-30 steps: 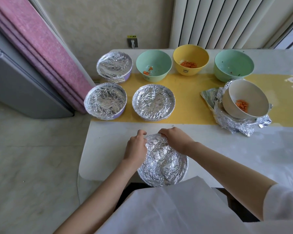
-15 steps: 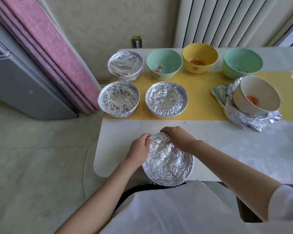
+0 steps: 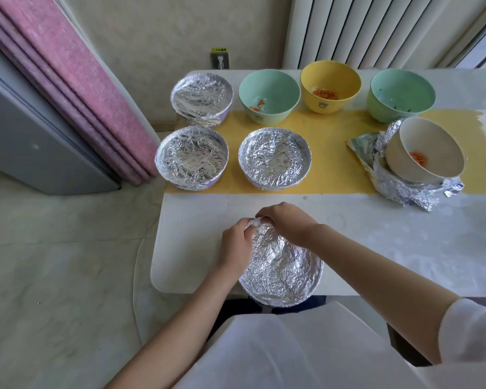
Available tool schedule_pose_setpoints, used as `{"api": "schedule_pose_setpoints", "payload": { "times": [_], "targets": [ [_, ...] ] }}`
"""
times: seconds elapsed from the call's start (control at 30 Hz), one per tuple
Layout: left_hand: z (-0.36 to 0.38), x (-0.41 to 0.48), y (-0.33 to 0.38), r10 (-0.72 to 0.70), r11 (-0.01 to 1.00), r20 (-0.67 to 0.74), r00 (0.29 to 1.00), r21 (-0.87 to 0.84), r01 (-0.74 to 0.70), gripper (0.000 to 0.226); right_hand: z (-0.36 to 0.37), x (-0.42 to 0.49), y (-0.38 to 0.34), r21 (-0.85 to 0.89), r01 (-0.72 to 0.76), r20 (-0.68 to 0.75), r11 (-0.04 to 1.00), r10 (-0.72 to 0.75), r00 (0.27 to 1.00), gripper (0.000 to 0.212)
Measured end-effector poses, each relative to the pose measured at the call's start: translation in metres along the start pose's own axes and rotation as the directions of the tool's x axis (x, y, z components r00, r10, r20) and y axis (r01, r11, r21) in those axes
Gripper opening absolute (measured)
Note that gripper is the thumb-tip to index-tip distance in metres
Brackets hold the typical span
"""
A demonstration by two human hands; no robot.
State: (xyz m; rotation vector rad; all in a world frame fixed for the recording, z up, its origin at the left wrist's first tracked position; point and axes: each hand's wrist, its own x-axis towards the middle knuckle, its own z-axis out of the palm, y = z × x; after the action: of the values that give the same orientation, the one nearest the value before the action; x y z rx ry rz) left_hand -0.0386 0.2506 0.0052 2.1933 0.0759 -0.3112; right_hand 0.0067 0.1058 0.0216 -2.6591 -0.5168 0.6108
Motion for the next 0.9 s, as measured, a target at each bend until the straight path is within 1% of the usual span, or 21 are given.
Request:
{"api": "schedule_pose_setpoints", "payload": {
  "times": [0.13, 0.2, 0.3, 0.4, 0.5, 0.57, 0.63, 0.77, 0.9],
  "targets": [
    [0.003, 0.000, -0.001, -0.003, 0.999, -0.036, 0.999, 0.040, 0.004, 0.023, -0.004, 0.001, 0.004, 0.105, 0.032, 0.029, 0.994, -0.035, 0.999, 0.029],
    [0.003, -0.001, 0.000, 0.003, 0.997, -0.044, 0.999, 0.075, 0.001, 0.023, -0.004, 0.002, 0.007, 0.122, 0.057, 0.025, 0.991, -0.060, 0.998, 0.035],
    [0.005, -0.001, 0.002, 0.004, 0.993, -0.074, 0.997, 0.122, 0.005, 0.022, -0.002, -0.001, 0.008, 0.092, 0.066, 0.004, 0.994, -0.066, 0.998, 0.042],
    [0.008, -0.003, 0.004, 0.028, 0.987, -0.108, 0.994, 0.159, -0.010, 0.021, 0.000, -0.003, 0.014, 0.034, 0.083, -0.011, 0.996, -0.083, 0.997, 0.040],
    [0.012, -0.005, 0.005, 0.062, 0.986, -0.112, 0.992, 0.162, -0.044, 0.023, 0.002, -0.006, 0.022, 0.055, 0.107, -0.005, 0.993, -0.107, 0.994, 0.038],
    [0.016, -0.007, 0.006, 0.069, 0.987, -0.108, 0.992, 0.150, -0.053, 0.025, 0.001, -0.013, 0.024, 0.091, 0.087, -0.008, 0.992, -0.087, 0.996, 0.034],
    [0.017, -0.009, 0.007, 0.043, 0.993, -0.131, 0.990, 0.119, -0.028, 0.028, -0.001, -0.022, 0.027, 0.129, 0.042, -0.022, 0.991, -0.040, 0.999, 0.032],
    [0.020, -0.014, 0.008, 0.027, 0.996, -0.148, 0.989, 0.090, -0.013, 0.031, 0.003, -0.038, 0.034, 0.216, -0.009, -0.138, 0.976, 0.040, 0.990, 0.030],
    [0.022, -0.014, 0.010, 0.030, 0.996, -0.156, 0.987, 0.091, -0.016, 0.030, 0.006, -0.039, 0.034, 0.205, -0.013, -0.173, 0.979, 0.049, 0.984, 0.031]
  ]
}}
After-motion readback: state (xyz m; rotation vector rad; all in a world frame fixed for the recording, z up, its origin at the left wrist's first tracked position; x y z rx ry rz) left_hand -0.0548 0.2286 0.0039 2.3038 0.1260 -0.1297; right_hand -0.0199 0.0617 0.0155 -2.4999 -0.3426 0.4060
